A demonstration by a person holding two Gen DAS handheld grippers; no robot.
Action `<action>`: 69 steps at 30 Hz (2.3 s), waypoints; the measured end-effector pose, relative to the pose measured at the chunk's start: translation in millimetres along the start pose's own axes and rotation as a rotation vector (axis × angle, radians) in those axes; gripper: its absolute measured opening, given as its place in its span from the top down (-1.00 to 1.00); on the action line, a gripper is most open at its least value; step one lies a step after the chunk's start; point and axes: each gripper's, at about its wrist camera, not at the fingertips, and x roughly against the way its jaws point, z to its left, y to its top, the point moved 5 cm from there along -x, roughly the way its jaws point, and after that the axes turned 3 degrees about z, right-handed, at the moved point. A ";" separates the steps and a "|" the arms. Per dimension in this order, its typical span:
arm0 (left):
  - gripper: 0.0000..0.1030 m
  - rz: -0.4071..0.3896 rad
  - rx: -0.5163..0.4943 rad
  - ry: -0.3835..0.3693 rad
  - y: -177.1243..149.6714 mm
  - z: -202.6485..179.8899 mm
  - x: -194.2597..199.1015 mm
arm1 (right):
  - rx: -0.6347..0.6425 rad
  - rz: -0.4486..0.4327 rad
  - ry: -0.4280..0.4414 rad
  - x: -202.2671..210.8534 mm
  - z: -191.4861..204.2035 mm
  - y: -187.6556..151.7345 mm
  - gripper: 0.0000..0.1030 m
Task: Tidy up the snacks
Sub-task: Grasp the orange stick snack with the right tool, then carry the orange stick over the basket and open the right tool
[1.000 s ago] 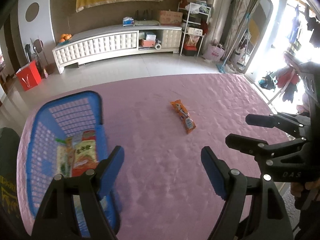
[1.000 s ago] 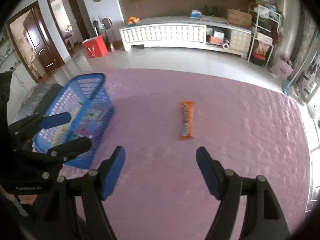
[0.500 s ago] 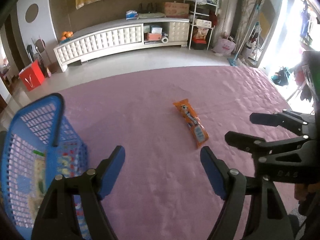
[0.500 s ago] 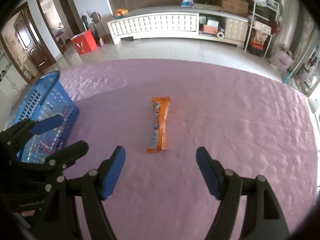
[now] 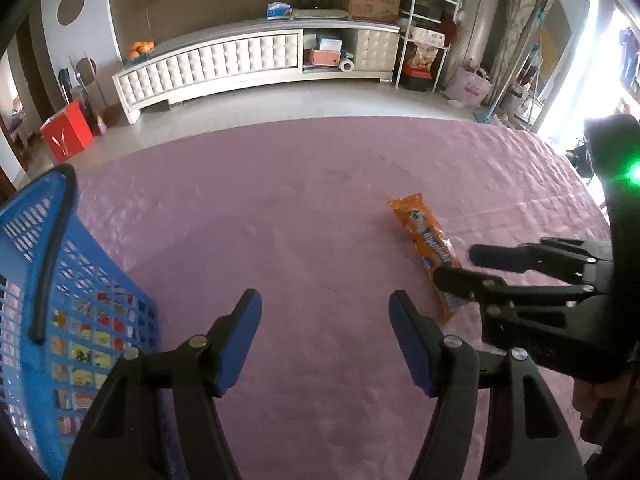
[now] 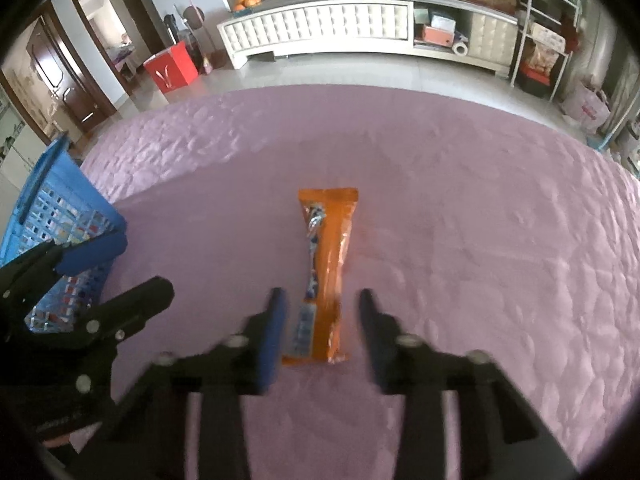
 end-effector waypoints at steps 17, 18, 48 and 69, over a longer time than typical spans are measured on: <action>0.25 -0.041 -0.013 -0.030 -6.6 -8.3 21.3 | -0.031 -0.075 0.016 31.1 -2.8 -17.9 0.56; 0.25 -0.044 -0.019 -0.037 -7.0 -9.8 24.7 | -0.031 -0.082 0.012 33.8 1.2 -15.3 0.56; 0.16 -0.280 0.037 -0.029 -55.5 49.5 232.2 | 0.173 -0.311 0.024 196.2 164.3 -25.7 0.55; -0.46 -0.217 0.113 0.096 -87.7 194.9 254.9 | 0.314 -0.226 0.127 143.4 274.8 -5.2 0.55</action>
